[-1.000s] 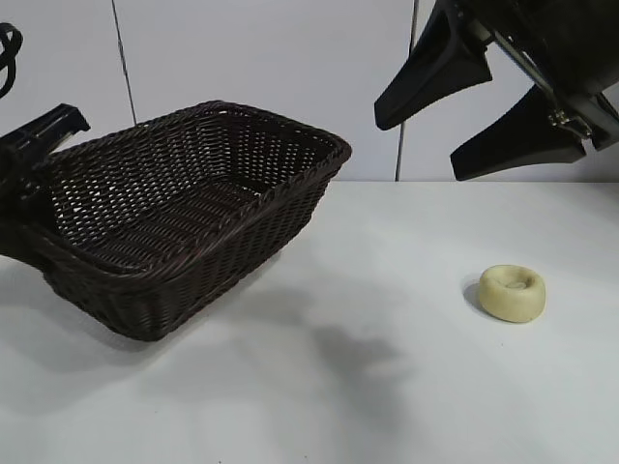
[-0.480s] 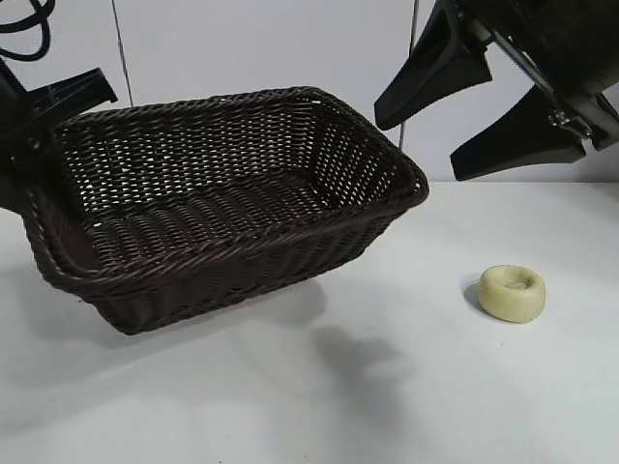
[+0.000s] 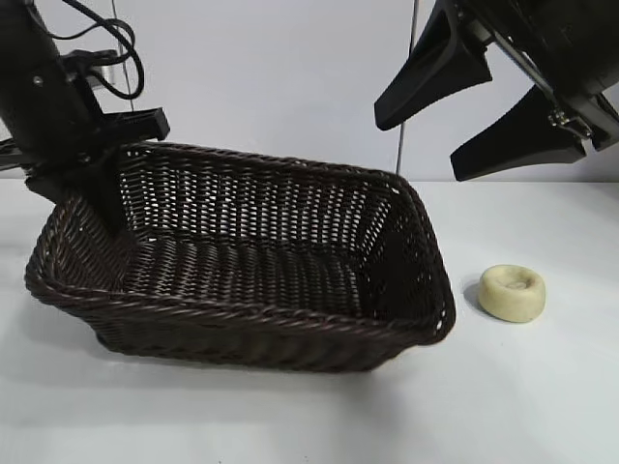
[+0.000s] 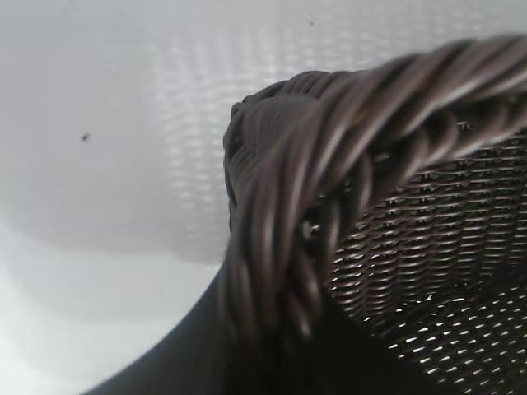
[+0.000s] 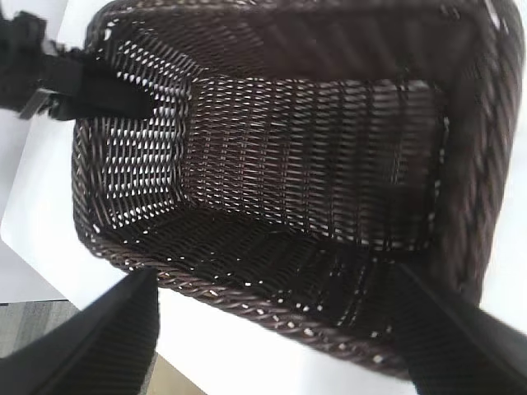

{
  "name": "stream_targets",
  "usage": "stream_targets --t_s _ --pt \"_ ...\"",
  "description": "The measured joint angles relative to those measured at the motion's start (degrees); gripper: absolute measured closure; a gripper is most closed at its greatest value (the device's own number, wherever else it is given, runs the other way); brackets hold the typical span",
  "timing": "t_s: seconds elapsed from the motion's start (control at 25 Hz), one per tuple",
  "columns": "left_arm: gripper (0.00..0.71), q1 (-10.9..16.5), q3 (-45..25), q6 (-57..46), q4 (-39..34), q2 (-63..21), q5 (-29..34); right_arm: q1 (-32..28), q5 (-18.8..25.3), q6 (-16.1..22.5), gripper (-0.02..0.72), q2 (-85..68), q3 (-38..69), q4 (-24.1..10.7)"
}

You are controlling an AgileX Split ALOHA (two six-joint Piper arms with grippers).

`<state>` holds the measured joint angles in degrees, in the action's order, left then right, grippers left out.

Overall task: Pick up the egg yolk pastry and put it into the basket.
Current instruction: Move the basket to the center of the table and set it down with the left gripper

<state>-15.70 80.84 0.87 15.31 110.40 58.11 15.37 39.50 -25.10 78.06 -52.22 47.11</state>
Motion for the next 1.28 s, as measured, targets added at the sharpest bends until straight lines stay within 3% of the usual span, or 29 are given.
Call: stream_targets --t_s 0.16,0.44,1.08,1.28 --pt "0.61 1.18 1.02 3.36 0.42 1.23 1.73 0.0 0.0 0.0 0.146 0.0 0.0 0.0" --pt "0.61 7.45 1.3 6.25 5.24 1.59 2.05 0.0 0.06 0.0 0.146 0.0 0.0 0.0" --pt "0.61 7.4 1.3 9.75 8.52 1.96 0.56 0.0 0.06 0.02 0.146 0.0 0.0 0.0" --pt "0.61 7.4 1.41 9.95 9.14 5.58 0.62 0.0 0.06 0.02 0.146 0.0 0.0 0.0"
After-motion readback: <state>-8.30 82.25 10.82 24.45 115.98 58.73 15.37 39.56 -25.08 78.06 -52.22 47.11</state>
